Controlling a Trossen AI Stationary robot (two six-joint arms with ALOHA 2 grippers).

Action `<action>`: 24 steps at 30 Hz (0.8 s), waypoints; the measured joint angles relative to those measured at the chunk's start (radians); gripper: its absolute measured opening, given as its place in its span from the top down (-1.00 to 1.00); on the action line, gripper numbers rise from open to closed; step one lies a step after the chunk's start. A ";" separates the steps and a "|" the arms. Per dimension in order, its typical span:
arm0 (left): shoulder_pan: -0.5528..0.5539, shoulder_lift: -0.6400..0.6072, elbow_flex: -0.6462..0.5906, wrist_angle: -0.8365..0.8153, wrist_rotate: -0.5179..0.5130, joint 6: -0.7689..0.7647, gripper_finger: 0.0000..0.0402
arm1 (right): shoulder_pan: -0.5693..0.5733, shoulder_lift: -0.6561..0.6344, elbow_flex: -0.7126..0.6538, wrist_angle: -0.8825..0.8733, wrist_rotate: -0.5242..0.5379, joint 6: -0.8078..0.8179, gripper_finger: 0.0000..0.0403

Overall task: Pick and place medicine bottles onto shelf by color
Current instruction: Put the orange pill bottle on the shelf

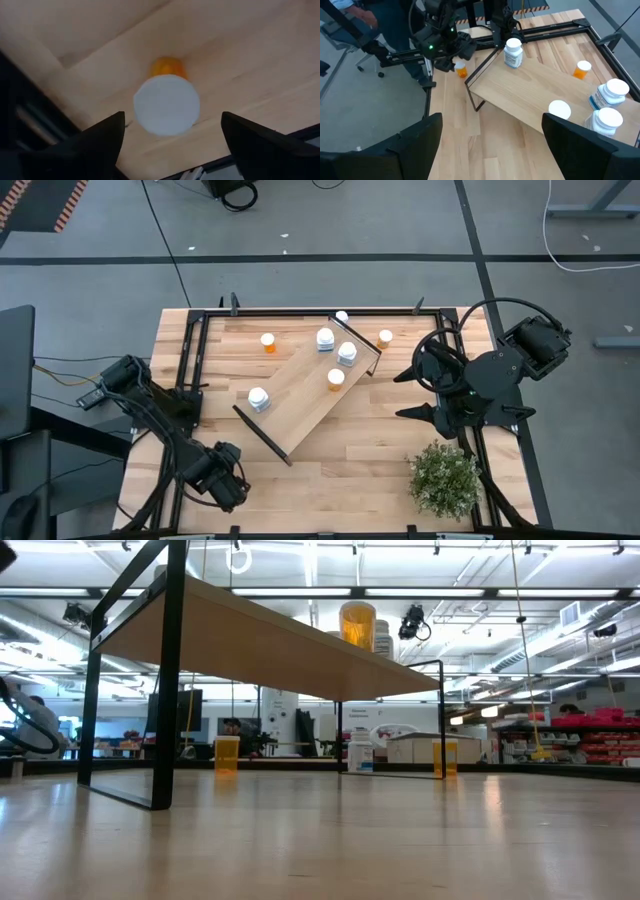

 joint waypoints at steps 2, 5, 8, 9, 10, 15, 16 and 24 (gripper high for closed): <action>0.003 0.000 -0.017 0.007 0.003 0.000 -0.68 | 0.000 0.000 0.000 0.000 0.000 0.001 -0.73; 0.013 0.000 -0.036 0.005 0.001 0.001 -0.68 | -0.001 0.000 0.000 0.000 0.001 0.001 -0.73; 0.018 0.000 -0.052 0.013 0.000 0.007 -0.68 | -0.005 0.000 0.000 -0.001 0.003 0.001 -0.73; 0.018 0.000 -0.057 0.028 -0.001 0.014 -0.68 | -0.005 0.000 0.000 -0.001 0.005 0.001 -0.73; 0.021 0.000 -0.061 0.043 0.000 0.020 -0.68 | -0.006 0.000 0.000 0.000 0.008 0.000 -0.73; 0.029 0.003 -0.063 0.048 -0.002 0.045 -0.66 | -0.012 0.000 0.000 -0.001 0.012 0.001 -0.73; 0.029 0.003 -0.063 0.049 -0.005 0.054 -0.65 | -0.012 0.000 0.000 -0.001 0.014 0.001 -0.73; 0.029 0.004 -0.063 0.060 -0.004 0.079 -0.39 | -0.011 0.000 0.000 -0.001 0.015 0.012 -0.73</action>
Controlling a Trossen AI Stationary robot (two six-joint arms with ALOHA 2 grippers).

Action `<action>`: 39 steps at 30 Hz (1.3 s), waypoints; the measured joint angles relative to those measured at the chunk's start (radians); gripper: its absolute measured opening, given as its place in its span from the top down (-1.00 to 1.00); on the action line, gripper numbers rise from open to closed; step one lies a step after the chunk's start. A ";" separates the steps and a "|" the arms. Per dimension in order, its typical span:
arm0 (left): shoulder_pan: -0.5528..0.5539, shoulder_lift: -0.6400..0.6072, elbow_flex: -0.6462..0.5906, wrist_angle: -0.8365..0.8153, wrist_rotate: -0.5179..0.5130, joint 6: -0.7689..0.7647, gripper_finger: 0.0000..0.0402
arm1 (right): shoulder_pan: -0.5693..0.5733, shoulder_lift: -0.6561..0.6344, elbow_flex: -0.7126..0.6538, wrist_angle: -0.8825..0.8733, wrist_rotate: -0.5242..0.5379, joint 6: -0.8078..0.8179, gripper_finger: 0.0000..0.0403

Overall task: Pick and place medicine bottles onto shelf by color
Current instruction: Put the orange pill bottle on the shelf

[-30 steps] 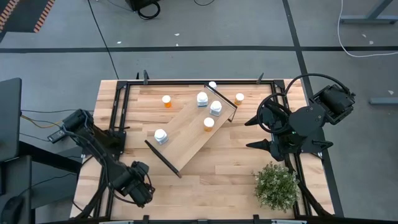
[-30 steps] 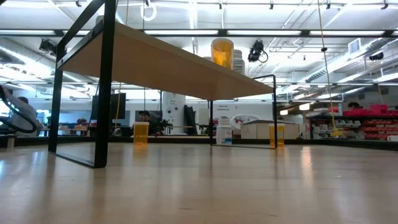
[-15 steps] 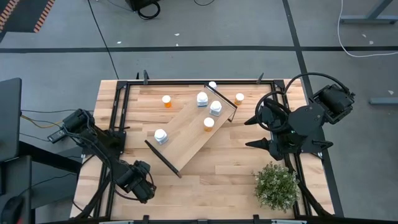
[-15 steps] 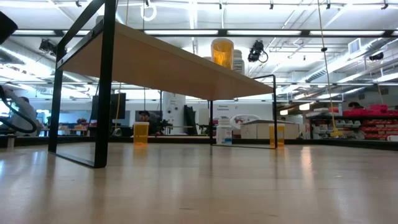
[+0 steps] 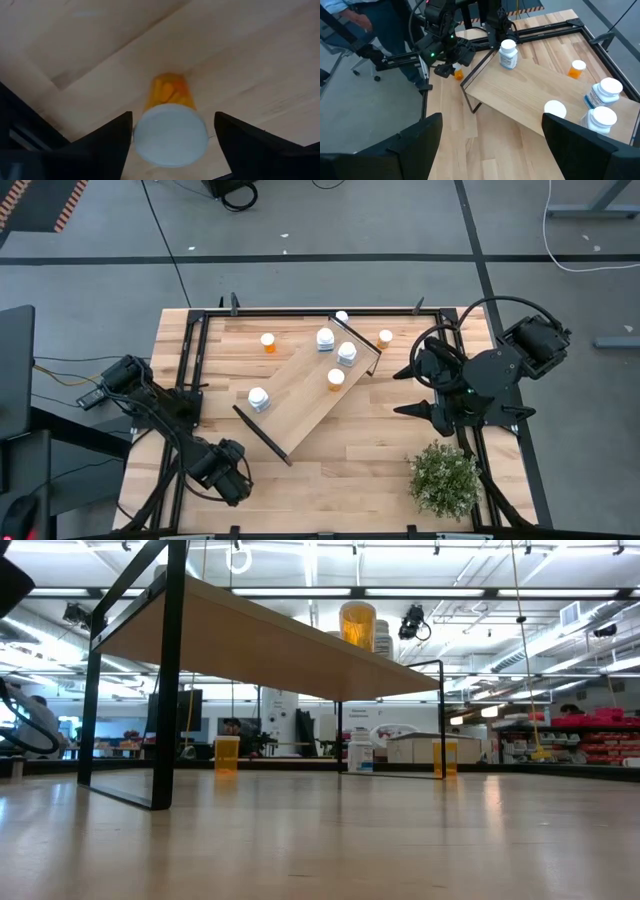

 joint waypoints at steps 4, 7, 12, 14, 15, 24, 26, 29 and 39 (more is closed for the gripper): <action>0.000 0.000 0.000 0.003 0.000 0.007 -0.27 | 0.000 0.000 0.000 -0.002 0.000 0.000 -0.73; 0.000 0.000 0.000 0.003 0.001 0.007 -0.19 | 0.000 0.000 0.000 -0.009 0.000 0.000 -0.73; 0.005 0.000 0.000 0.009 0.010 0.000 -0.10 | 0.000 0.000 0.000 -0.026 0.000 0.000 -0.73; 0.014 0.000 0.000 0.025 0.027 0.002 -0.09 | 0.000 0.000 0.000 -0.026 0.000 0.000 -0.73; 0.020 -0.001 0.000 0.033 0.034 0.007 -0.09 | 0.000 0.000 0.000 -0.025 0.000 -0.002 -0.73; 0.092 -0.003 0.154 -0.067 0.088 0.152 -0.12 | 0.000 0.000 0.000 -0.026 0.000 -0.004 -0.73; 0.103 -0.003 0.227 -0.140 0.099 0.193 -0.10 | 0.000 0.000 0.000 -0.026 0.000 -0.004 -0.73; 0.114 -0.004 0.355 -0.283 0.098 0.254 -0.08 | 0.000 0.000 0.000 -0.026 0.000 -0.004 -0.73; 0.233 -0.008 0.719 -0.660 -0.077 0.376 -0.11 | 0.000 0.000 0.000 -0.040 0.000 -0.028 -0.73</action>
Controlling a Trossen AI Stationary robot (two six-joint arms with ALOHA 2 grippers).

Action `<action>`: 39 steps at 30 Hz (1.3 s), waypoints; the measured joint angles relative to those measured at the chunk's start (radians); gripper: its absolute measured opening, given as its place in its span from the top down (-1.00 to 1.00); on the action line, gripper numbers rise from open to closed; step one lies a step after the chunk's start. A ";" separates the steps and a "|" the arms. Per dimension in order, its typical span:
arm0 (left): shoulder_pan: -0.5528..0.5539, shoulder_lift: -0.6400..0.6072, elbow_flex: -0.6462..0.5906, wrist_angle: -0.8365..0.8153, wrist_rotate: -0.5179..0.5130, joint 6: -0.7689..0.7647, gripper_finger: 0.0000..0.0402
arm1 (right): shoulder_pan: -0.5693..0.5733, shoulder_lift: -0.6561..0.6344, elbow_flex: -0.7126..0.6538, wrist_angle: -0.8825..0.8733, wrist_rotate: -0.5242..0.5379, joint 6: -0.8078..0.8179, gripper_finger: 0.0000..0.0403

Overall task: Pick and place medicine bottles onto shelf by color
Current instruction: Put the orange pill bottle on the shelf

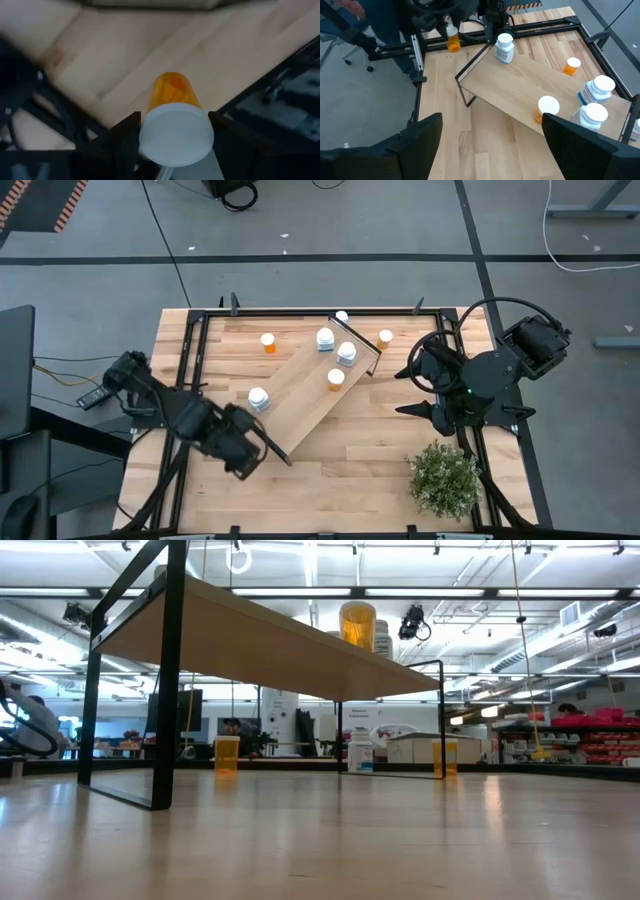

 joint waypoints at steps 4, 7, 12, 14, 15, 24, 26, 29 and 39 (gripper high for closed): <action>0.086 0.001 0.055 0.003 -0.013 0.096 -0.06 | 0.000 0.000 0.000 -0.001 0.000 -0.009 -0.73; 0.139 0.002 0.074 0.002 -0.015 0.141 -0.07 | 0.000 0.000 0.000 -0.018 0.000 0.002 -0.73; 0.195 0.003 0.123 0.009 -0.027 0.211 -0.10 | 0.004 0.000 0.000 -0.076 0.000 0.047 -0.73; 0.217 0.012 0.142 0.026 -0.056 0.245 -0.08 | 0.005 0.000 0.000 -0.091 0.000 0.049 -0.73; 0.226 0.015 0.149 0.038 -0.073 0.263 -0.07 | 0.005 0.000 0.000 -0.095 0.000 0.049 -0.73; 0.294 0.145 0.194 0.086 -0.071 0.484 -0.10 | 0.005 0.000 0.000 -0.098 0.000 0.052 -0.73; 0.310 0.169 0.195 0.081 -0.058 0.517 -0.09 | 0.005 0.000 0.000 -0.099 0.000 0.060 -0.73; 0.331 0.192 0.195 0.073 -0.049 0.554 -0.08 | 0.005 0.000 0.000 -0.099 0.000 0.072 -0.73; 0.341 0.239 0.193 0.053 -0.002 0.629 -0.10 | 0.005 0.000 0.000 -0.101 0.000 0.081 -0.73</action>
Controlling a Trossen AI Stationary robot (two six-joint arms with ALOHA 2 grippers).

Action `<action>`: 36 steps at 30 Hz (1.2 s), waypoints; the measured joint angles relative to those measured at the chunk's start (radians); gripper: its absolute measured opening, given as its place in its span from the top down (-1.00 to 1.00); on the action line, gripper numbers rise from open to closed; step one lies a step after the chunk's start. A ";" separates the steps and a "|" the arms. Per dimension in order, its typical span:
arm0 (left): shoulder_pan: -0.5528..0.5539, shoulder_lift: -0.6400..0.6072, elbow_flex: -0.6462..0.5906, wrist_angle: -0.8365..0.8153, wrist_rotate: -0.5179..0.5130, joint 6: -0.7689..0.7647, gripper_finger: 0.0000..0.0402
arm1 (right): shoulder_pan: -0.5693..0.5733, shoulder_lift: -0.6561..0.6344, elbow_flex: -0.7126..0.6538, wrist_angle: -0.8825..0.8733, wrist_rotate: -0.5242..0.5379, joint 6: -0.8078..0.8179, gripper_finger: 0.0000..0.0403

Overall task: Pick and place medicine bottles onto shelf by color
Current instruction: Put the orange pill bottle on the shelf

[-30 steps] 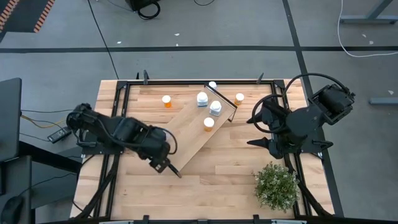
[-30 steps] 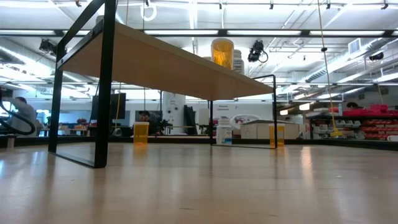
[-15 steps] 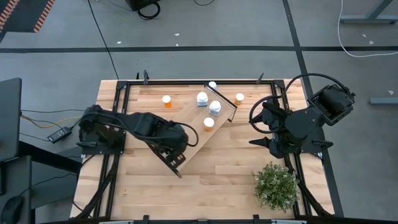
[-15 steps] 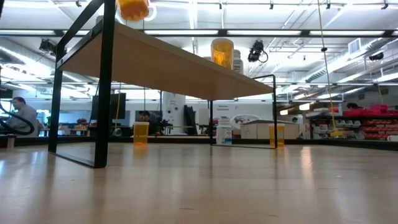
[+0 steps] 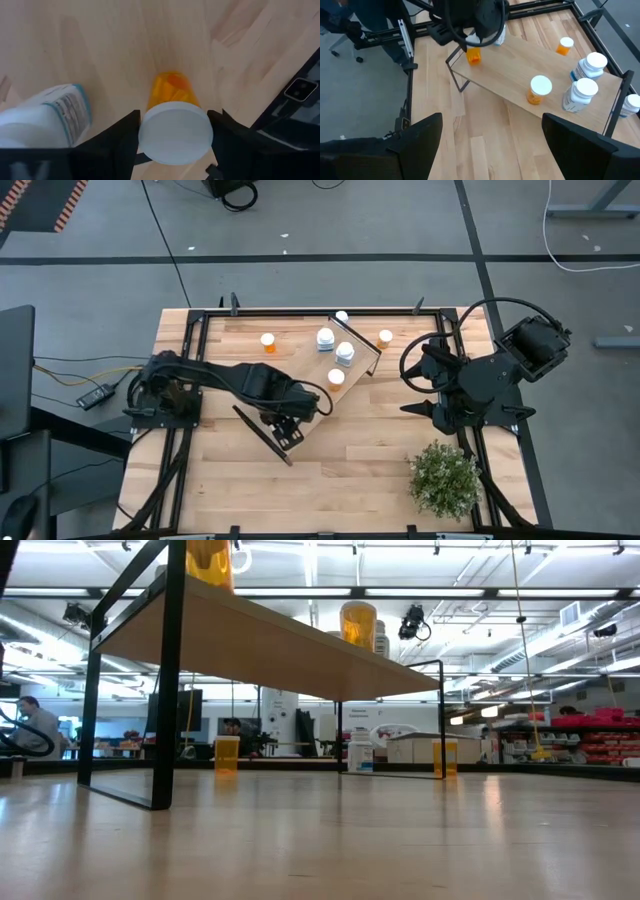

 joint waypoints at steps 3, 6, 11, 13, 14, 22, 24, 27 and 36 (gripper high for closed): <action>0.000 0.008 0.000 0.017 0.000 -0.004 -0.11 | 0.000 0.000 0.000 0.000 0.000 0.000 -0.73; 0.000 0.012 0.002 0.035 0.000 -0.008 -0.13 | 0.000 0.000 0.000 -0.002 0.000 0.000 -0.73; 0.000 0.020 0.001 0.034 -0.001 -0.008 -0.15 | 0.000 0.000 0.000 -0.004 0.000 0.000 -0.73; 0.000 0.024 0.001 0.034 -0.002 -0.012 -0.18 | 0.000 0.000 0.000 -0.004 0.000 0.000 -0.73; 0.000 0.025 0.000 0.038 -0.002 -0.012 -0.20 | 0.000 0.000 0.000 -0.005 0.000 0.003 -0.73; 0.004 0.023 0.001 0.043 -0.004 -0.012 -0.48 | 0.000 0.000 0.000 -0.011 0.000 0.012 -0.73; 0.004 0.023 0.001 0.044 -0.004 -0.012 -0.54 | 0.000 0.000 0.000 -0.012 0.000 0.012 -0.73; 0.003 0.023 0.001 0.047 -0.003 -0.012 -0.63 | -0.006 0.000 0.000 -0.026 0.003 0.023 -0.73; 0.033 0.001 0.085 0.016 -0.049 0.018 -0.70 | -0.090 0.000 0.000 -0.049 0.064 0.105 -0.73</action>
